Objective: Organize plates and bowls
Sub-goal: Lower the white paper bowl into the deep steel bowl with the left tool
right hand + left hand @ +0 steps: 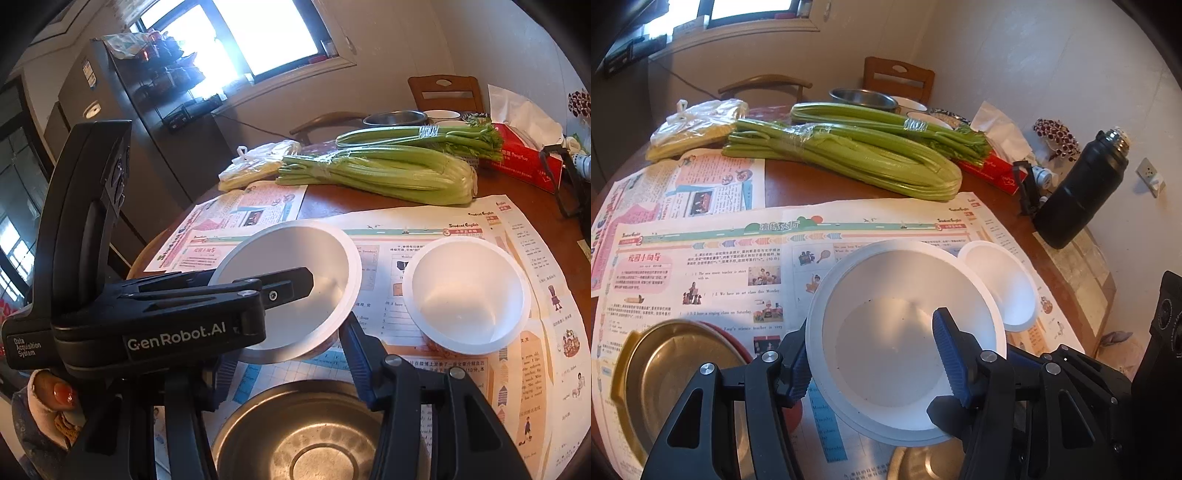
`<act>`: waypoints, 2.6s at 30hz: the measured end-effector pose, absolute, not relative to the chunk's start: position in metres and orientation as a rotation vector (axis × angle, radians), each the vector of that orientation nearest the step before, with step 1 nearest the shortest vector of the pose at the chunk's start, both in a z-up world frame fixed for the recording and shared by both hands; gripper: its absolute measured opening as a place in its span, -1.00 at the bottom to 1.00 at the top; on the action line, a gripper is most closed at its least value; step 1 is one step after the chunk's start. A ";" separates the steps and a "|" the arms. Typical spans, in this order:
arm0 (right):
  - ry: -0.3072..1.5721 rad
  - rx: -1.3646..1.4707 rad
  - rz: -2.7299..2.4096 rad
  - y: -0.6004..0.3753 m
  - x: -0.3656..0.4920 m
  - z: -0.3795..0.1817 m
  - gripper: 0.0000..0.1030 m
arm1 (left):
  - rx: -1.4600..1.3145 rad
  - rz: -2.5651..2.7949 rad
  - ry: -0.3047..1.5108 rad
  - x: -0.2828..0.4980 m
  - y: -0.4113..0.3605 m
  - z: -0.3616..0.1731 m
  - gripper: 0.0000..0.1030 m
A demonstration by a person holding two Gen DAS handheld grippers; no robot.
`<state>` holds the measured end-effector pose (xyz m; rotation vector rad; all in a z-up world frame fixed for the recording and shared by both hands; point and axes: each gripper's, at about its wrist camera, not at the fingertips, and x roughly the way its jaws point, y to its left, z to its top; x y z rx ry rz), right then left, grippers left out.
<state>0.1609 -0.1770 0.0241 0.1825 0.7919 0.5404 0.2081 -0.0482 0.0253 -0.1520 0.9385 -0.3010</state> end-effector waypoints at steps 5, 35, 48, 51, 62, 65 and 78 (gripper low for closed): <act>0.780 0.181 0.538 -0.182 0.149 0.031 0.03 | -0.150 -0.320 0.917 0.196 -0.053 0.033 0.18; 0.744 0.190 0.469 -0.237 0.086 0.041 0.04 | -0.109 -0.437 0.921 0.152 -0.110 0.039 0.16; 0.805 0.182 0.467 -0.242 0.075 0.024 0.04 | -0.123 -0.464 0.954 0.136 -0.108 0.019 0.16; 0.820 0.162 0.473 -0.235 0.073 0.018 0.04 | -0.115 -0.449 0.957 0.132 -0.104 0.012 0.16; 0.858 0.157 0.509 -0.230 0.066 0.004 0.04 | -0.102 -0.428 0.977 0.121 -0.098 -0.001 0.15; 0.863 0.154 0.513 -0.230 0.065 0.002 0.04 | -0.102 -0.418 0.982 0.119 -0.097 -0.003 0.16; 0.874 0.157 0.541 -0.226 0.068 -0.009 0.04 | -0.085 -0.368 1.002 0.119 -0.092 -0.011 0.16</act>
